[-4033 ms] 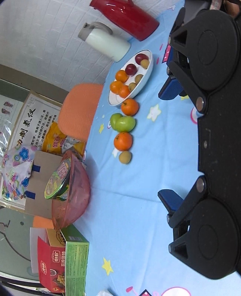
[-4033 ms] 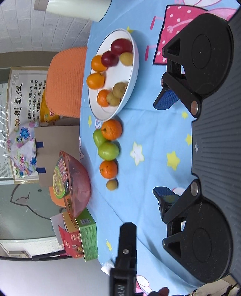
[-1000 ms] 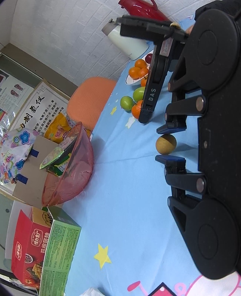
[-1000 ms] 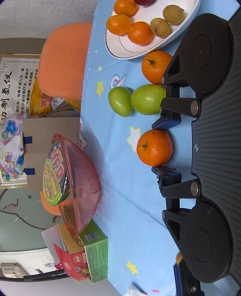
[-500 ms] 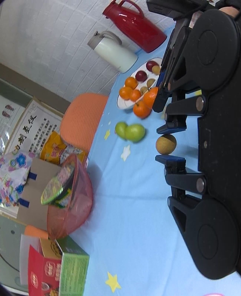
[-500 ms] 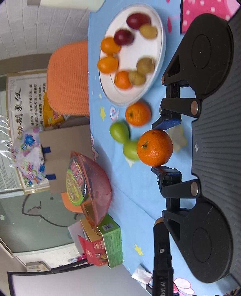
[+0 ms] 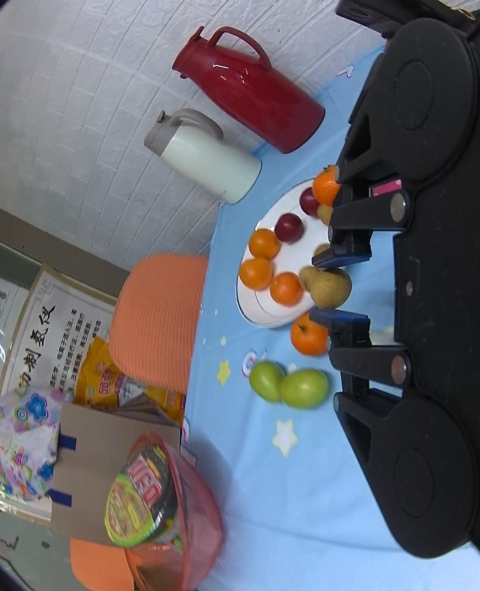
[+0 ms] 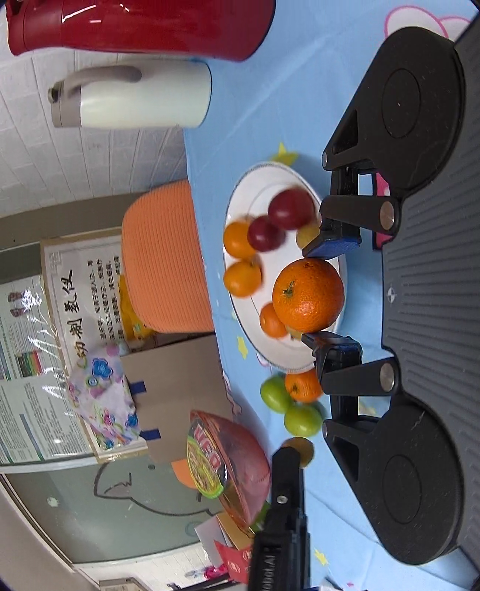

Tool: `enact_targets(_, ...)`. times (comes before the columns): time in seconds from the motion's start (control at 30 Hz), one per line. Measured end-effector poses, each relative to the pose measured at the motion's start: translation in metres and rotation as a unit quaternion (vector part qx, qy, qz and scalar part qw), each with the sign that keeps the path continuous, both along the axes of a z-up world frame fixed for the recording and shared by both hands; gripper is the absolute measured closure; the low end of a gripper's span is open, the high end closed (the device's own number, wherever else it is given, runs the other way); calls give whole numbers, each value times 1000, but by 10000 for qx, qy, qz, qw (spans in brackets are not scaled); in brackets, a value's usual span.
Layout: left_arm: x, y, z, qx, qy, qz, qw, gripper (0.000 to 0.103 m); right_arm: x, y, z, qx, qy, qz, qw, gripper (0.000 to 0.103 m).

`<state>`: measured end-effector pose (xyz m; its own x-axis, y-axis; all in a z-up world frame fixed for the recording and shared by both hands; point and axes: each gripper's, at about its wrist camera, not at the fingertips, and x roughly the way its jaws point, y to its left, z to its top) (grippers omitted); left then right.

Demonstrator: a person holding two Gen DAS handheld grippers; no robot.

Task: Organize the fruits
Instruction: 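Carry both fruits onto the white plate and open both tools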

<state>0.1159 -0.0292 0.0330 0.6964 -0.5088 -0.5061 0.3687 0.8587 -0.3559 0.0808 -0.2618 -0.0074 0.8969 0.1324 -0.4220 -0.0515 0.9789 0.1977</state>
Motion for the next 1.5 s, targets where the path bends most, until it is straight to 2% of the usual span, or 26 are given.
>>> enact_targets(0.33, 61, -38, 7, -108, 139, -122, 9998, 28, 23, -9, -3, -207, 0, 87, 9997, 30)
enact_targets(0.73, 123, -59, -16, 82, 396, -116, 9991, 28, 64, -6, -12, -293, 167, 249, 9991, 30)
enact_targets(1.33, 142, -70, -35, 271, 569, -228, 9977, 27, 83, 0, -19, -367, 366, 253, 9983, 29)
enact_targets(1.47, 140, -70, -38, 310, 590, -197, 9976, 26, 85, 4, -19, -522, 374, 258, 9976, 29)
enact_targets(1.5, 140, -70, -38, 309, 588, -205, 9976, 21, 85, 3, -19, -505, 381, 252, 9977, 29)
